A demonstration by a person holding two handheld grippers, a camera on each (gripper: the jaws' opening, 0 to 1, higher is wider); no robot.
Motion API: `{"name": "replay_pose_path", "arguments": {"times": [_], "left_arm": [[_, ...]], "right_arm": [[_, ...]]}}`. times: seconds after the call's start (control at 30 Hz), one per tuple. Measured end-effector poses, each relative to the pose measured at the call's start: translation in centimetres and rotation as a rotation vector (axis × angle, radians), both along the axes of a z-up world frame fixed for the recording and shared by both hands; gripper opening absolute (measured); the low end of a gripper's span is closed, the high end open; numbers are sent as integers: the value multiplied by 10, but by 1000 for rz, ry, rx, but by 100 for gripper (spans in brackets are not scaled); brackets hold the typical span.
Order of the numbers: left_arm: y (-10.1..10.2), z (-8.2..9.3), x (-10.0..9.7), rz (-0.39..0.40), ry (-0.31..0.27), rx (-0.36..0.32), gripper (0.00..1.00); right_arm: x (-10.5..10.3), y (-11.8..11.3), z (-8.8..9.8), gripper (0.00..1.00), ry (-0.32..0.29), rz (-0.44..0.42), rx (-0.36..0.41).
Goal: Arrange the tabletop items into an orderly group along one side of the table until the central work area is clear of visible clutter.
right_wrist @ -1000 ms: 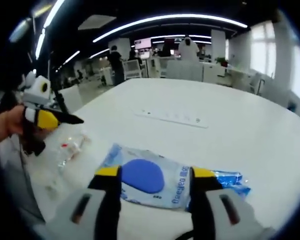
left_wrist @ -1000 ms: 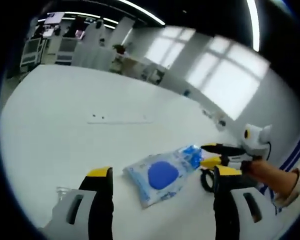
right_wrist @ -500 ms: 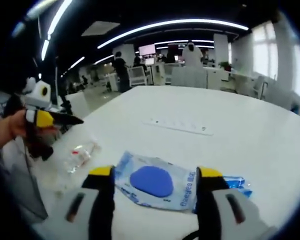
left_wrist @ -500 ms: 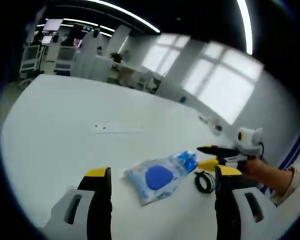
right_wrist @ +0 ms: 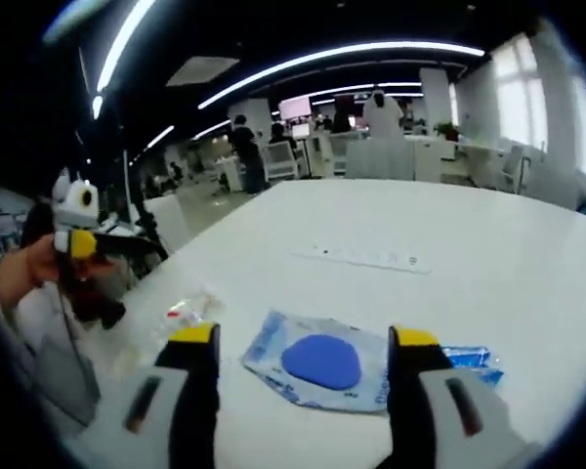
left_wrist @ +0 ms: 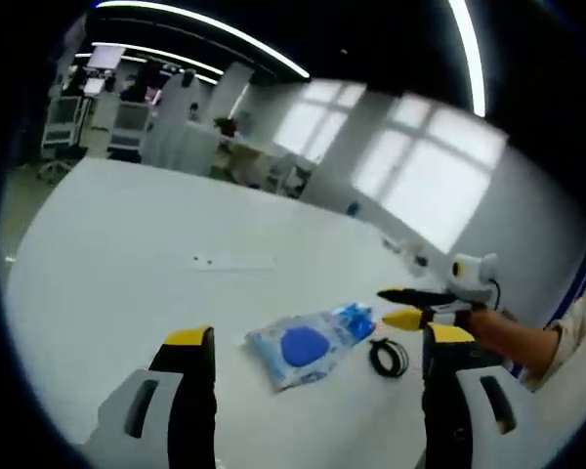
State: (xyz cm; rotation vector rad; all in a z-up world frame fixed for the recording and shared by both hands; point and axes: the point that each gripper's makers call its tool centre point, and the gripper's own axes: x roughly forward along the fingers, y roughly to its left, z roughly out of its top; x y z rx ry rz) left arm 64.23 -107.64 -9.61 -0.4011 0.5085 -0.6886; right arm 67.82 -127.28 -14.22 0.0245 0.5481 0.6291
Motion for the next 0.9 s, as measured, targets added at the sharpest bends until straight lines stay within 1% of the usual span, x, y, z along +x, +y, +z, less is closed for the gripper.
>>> {"name": "replay_pose_path", "arguments": {"times": [0.1, 0.2, 0.33, 0.5, 0.6, 0.73, 0.83, 0.9], "left_arm": [[9, 6, -8, 12, -11, -8, 85], [16, 12, -14, 20, -23, -16, 85], [28, 18, -25, 39, -29, -28, 85], [43, 20, -35, 60, -34, -20, 84], [50, 21, -41, 69, -36, -13, 84], [61, 25, -48, 88, -47, -17, 84], [68, 28, -53, 103, -52, -17, 84], [74, 29, -56, 114, -56, -23, 84]], "right_arm": [[-3, 5, 6, 69, 8, 3, 40], [-6, 9, 9, 68, 12, 11, 48], [-8, 19, 17, 69, 23, 21, 101], [-13, 34, 21, 69, 25, 55, 99], [-16, 45, 23, 70, 32, 75, 111], [-18, 61, 24, 70, 36, 106, 110], [-21, 78, 26, 70, 53, 139, 126], [-23, 89, 26, 70, 57, 162, 120]]}}
